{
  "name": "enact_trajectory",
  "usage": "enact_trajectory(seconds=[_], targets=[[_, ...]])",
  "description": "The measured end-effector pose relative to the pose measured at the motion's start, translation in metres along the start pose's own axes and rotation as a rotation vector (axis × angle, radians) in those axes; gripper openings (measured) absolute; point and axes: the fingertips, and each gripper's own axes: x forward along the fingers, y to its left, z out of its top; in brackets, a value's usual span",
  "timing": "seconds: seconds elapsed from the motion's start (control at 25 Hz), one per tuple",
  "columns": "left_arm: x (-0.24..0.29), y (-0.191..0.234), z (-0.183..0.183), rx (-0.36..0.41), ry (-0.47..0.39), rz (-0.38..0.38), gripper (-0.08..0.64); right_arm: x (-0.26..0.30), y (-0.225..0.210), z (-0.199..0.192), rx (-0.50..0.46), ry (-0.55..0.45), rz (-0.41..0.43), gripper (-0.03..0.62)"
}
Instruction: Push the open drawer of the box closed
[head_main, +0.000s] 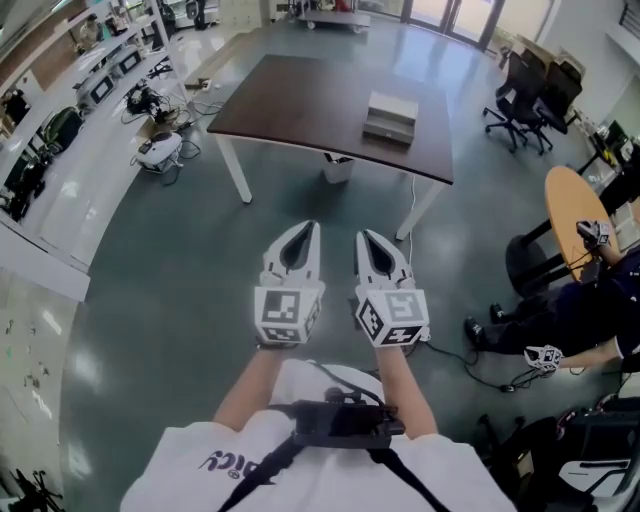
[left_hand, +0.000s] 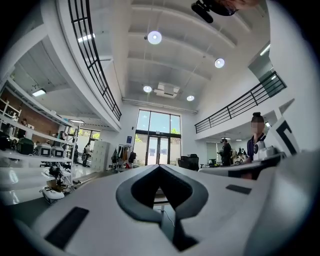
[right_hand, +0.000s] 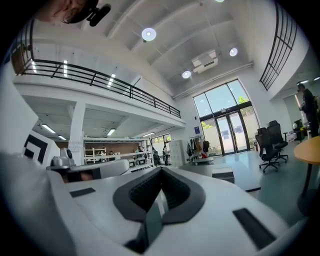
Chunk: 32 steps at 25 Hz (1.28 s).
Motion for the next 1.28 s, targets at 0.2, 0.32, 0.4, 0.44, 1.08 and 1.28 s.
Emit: enact_trajectory(seconds=[0.2, 0.32, 0.4, 0.44, 1.08, 1.28], targets=[[-0.011, 0.029, -0.016, 0.027, 0.008, -0.012, -0.003, 0.013, 0.04, -0.019, -0.052, 0.022, 0.017, 0.005], [-0.014, 0.043, -0.023, 0.03, 0.019, -0.008, -0.003, 0.024, 0.044, -0.029, -0.071, 0.053, -0.009, 0.005], [-0.012, 0.048, -0.024, 0.035, 0.012, -0.004, -0.003, 0.029, 0.035, -0.03, -0.076, 0.057, -0.05, 0.005], [-0.009, 0.049, -0.024, 0.04, 0.006, -0.001, -0.003, 0.032, 0.029, -0.03, -0.076, 0.054, -0.065, 0.005], [0.189, -0.002, -0.034, 0.119, 0.041, -0.067, -0.003, 0.136, -0.143, 0.01, -0.082, 0.038, -0.064, 0.005], [0.267, -0.022, -0.025, 0.146, 0.027, -0.044, -0.003, 0.176, -0.21, 0.038, -0.068, 0.003, -0.003, 0.005]])
